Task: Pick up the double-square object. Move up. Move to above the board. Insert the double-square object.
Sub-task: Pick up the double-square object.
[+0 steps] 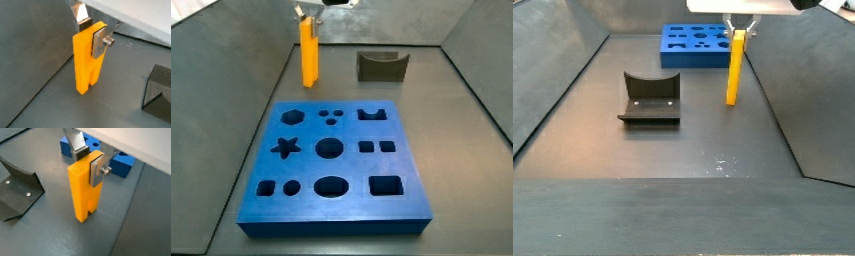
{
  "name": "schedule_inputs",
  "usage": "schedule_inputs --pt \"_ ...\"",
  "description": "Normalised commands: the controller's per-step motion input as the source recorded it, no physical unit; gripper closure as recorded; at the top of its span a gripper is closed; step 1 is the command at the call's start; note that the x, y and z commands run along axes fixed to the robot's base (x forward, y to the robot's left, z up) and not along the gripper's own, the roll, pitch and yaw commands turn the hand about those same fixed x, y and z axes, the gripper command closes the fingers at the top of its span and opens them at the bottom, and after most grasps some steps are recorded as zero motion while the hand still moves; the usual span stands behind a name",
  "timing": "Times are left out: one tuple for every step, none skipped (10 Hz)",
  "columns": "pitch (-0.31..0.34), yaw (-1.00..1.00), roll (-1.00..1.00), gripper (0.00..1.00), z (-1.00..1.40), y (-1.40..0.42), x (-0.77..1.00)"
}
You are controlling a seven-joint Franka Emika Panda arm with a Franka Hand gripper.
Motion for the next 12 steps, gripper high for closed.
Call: schedule_inputs --pt "0.0 0.0 0.0 1.0 0.0 0.0 0.0" --pt "0.0 0.0 0.0 1.0 0.0 0.0 0.0" --pt "0.0 0.0 0.0 1.0 0.0 0.0 0.0" --pt "0.0 0.0 0.0 1.0 0.0 0.0 0.0" --pt "0.0 0.0 0.0 1.0 0.0 0.0 0.0" --pt "0.0 0.0 0.0 1.0 0.0 0.0 0.0" --pt "0.0 0.0 0.0 1.0 0.0 0.0 0.0" --pt "0.0 0.0 0.0 1.0 0.0 0.0 0.0" --pt "0.0 0.0 0.0 1.0 0.0 0.0 0.0" --pt "0.0 0.0 0.0 1.0 0.0 0.0 0.0" --pt "0.0 0.0 0.0 1.0 0.0 0.0 0.0" --pt "0.0 0.0 0.0 1.0 0.0 0.0 0.0"
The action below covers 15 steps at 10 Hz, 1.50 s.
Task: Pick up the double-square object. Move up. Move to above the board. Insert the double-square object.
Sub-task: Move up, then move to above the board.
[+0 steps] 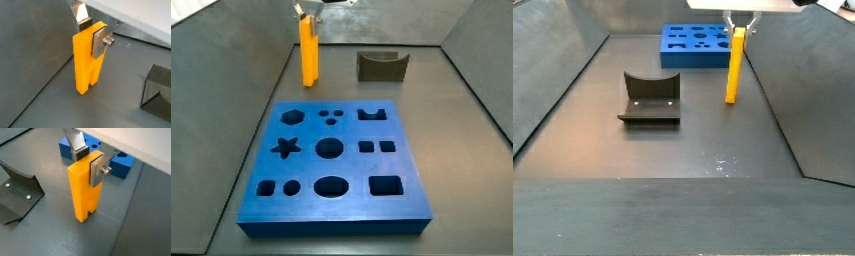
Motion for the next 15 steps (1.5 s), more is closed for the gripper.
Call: schedule_inputs --pt "0.0 0.0 0.0 1.0 0.83 0.0 0.0" --pt "0.023 0.01 0.0 1.0 0.76 -0.04 -0.01" --pt "0.034 0.01 0.0 1.0 0.7 -0.04 -0.02" --pt "0.042 0.01 0.0 1.0 0.57 -0.03 -0.01" --pt "0.053 0.01 0.0 1.0 0.45 -0.02 0.0" --pt "0.063 0.01 0.0 1.0 0.32 -0.02 0.01" --pt "-0.15 0.06 0.01 1.0 1.0 -0.17 -0.15" --pt "-0.143 0.06 0.01 1.0 1.0 -0.18 -0.16" --pt "-0.117 0.05 0.01 1.0 1.0 -0.15 -0.16" --pt "-0.087 0.03 0.01 1.0 1.0 -0.13 -0.15" --pt "-0.032 0.02 0.01 1.0 1.0 -0.12 -0.13" --pt "-0.001 0.02 0.01 1.0 1.0 -0.11 -0.11" --pt "0.013 0.02 0.0 1.0 1.0 -0.1 -0.1" --pt "0.044 0.02 0.0 1.0 1.0 -0.08 -0.07" --pt "0.055 0.02 -0.01 1.0 0.98 -0.07 -0.05"
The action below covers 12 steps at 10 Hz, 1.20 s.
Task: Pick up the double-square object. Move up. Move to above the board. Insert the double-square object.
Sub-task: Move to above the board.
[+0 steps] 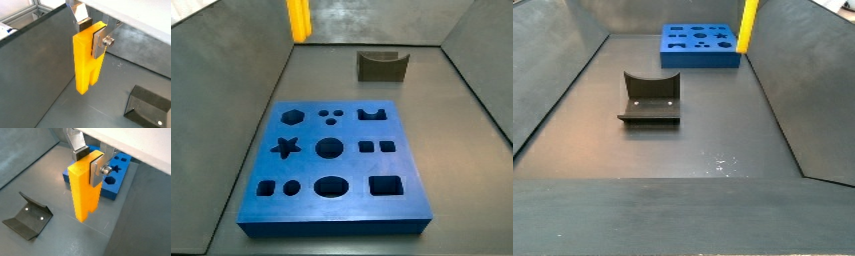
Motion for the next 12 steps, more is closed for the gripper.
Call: schedule_inputs --pt "0.082 0.02 -0.01 1.0 0.81 -0.05 -0.02" --pt "0.091 0.02 -0.01 1.0 0.68 -0.04 0.0" --pt "0.093 0.02 -0.02 1.0 0.52 -0.02 0.0" --pt "0.091 0.02 -0.02 1.0 0.44 -0.02 0.0" --pt "0.083 0.02 -0.03 1.0 0.25 -0.02 0.0" --pt "0.082 0.02 -0.03 1.0 0.17 -0.02 0.0" --pt "0.377 0.93 -0.11 1.0 0.13 -1.0 0.52" --pt "0.376 0.87 -0.06 1.0 0.13 -1.0 0.53" --pt "0.374 0.56 0.01 1.0 0.13 -1.0 0.58" --pt "0.333 0.41 -0.02 1.0 0.13 -1.0 0.59" --pt "0.22 0.21 0.01 1.0 0.14 -1.0 0.58" --pt "0.145 0.12 0.02 1.0 0.14 -1.0 0.58"
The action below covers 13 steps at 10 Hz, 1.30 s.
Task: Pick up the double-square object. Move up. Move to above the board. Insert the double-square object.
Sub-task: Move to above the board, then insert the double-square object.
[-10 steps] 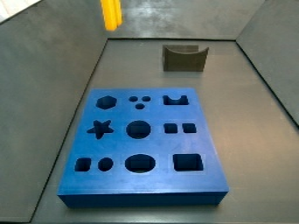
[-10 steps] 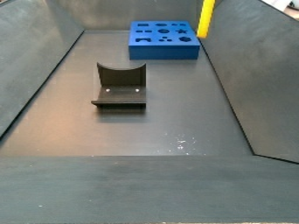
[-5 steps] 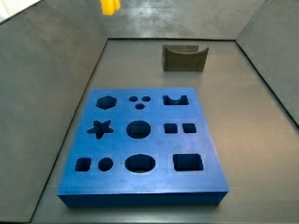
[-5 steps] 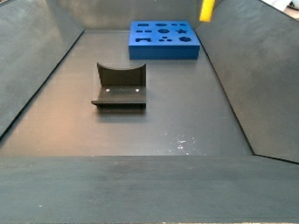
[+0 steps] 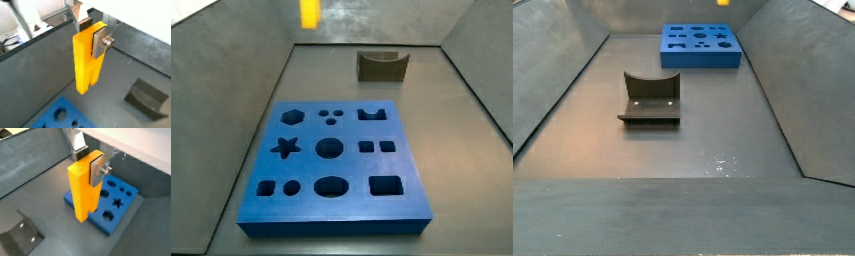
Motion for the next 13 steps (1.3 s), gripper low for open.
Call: schedule_inputs --pt "0.121 0.06 0.02 1.0 0.15 -1.0 0.6" --pt "0.122 0.05 0.02 1.0 0.15 -0.94 0.59" --pt "0.146 0.02 0.04 1.0 0.1 -0.56 0.39" --pt "0.14 0.01 0.05 1.0 0.06 -0.3 0.25" --pt "-0.004 0.0 0.0 1.0 0.0 0.0 0.0" --pt "-0.106 0.0 0.0 1.0 -0.12 -0.06 0.14" --pt "-0.104 0.0 0.01 1.0 -0.21 -0.22 0.17" --pt "-0.064 -0.05 0.04 1.0 -0.21 -0.36 0.19" --pt "0.0 -0.61 0.05 1.0 -0.09 -0.36 0.07" --pt "0.013 -0.77 0.04 1.0 -0.01 -0.3 0.02" --pt "0.0 -0.83 0.02 1.0 -0.02 -0.29 0.02" --pt "0.0 -0.87 0.01 1.0 -0.03 -0.29 0.0" --pt "0.0 -0.87 0.01 1.0 -0.05 -0.3 0.01"
